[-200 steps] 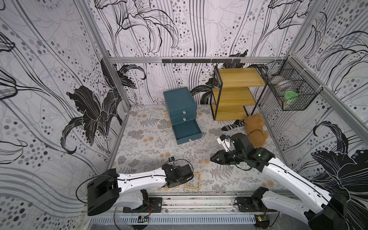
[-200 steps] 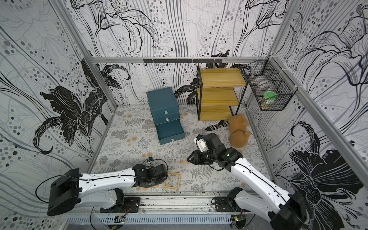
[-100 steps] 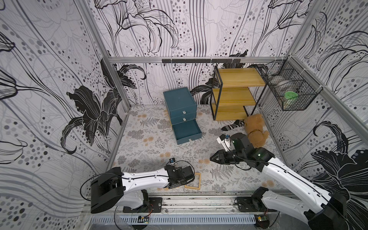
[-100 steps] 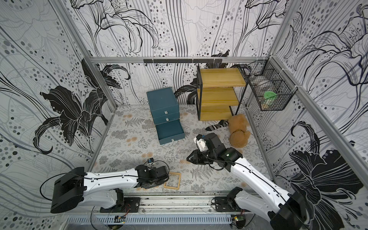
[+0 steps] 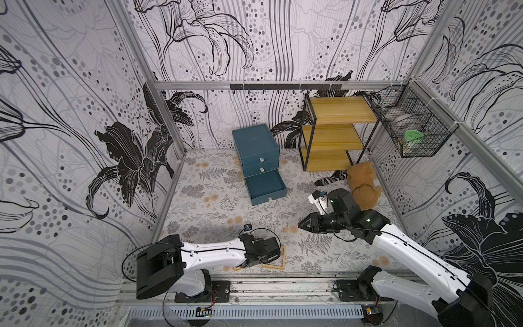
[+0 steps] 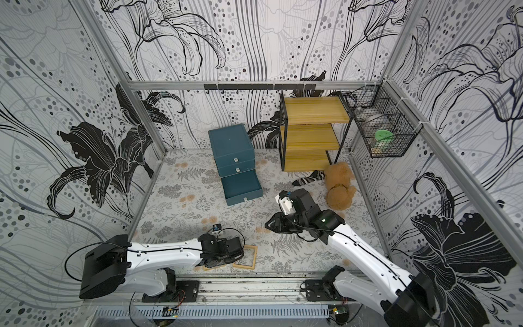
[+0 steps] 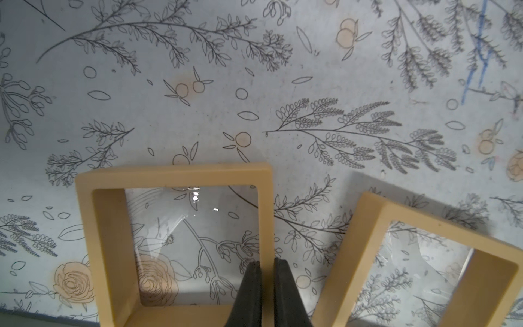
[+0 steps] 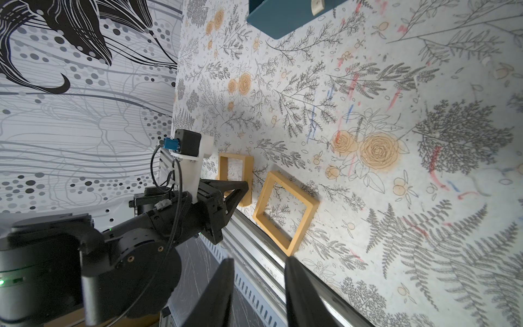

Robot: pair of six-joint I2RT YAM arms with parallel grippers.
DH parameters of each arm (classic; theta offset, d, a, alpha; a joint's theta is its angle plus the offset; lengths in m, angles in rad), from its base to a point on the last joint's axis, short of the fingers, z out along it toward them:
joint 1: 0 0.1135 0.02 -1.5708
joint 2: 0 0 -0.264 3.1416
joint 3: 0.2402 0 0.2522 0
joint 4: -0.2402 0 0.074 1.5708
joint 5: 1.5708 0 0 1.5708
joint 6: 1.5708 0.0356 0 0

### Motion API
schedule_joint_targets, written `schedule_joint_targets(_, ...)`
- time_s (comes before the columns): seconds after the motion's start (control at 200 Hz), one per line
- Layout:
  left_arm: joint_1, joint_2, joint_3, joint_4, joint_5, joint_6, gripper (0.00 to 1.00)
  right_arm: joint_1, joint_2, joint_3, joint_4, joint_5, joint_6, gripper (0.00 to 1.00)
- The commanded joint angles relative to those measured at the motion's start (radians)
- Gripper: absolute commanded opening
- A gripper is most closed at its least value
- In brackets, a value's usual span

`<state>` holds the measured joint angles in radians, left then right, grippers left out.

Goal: Place the brooch boxes into the drawer by color
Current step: Pick up the brooch box from the center of the board, then place the brooch box in the drawer.

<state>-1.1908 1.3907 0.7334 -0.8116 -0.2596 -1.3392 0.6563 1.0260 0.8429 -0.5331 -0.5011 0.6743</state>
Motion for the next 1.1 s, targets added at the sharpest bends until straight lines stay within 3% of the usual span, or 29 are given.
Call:
schedule_joint_targets(0.0,0.005,0.008,0.077,-0.064,-0.038,0.047,0.00,0.006,-0.001,0.001,0.019,0.022,0.018,0.35)
schedule_joint_targets(0.265,0.163,0.046,0.335,-0.160,-0.025,0.235,0.00,0.006,-0.025,0.037,0.061,0.061,0.005,0.34)
schedule_joint_targets(0.601,0.393,0.304,0.750,-0.244,-0.013,0.502,0.00,0.006,-0.014,0.150,0.038,0.218,-0.003,0.33)
schedule_joint_targets(0.901,0.520,0.581,1.134,-0.288,-0.023,0.619,0.00,0.006,-0.052,0.145,0.080,0.267,0.016,0.32)
schedule_joint_targets(1.092,0.564,0.699,1.260,-0.268,-0.002,0.632,0.00,0.006,-0.072,0.165,0.073,0.339,0.019,0.30)
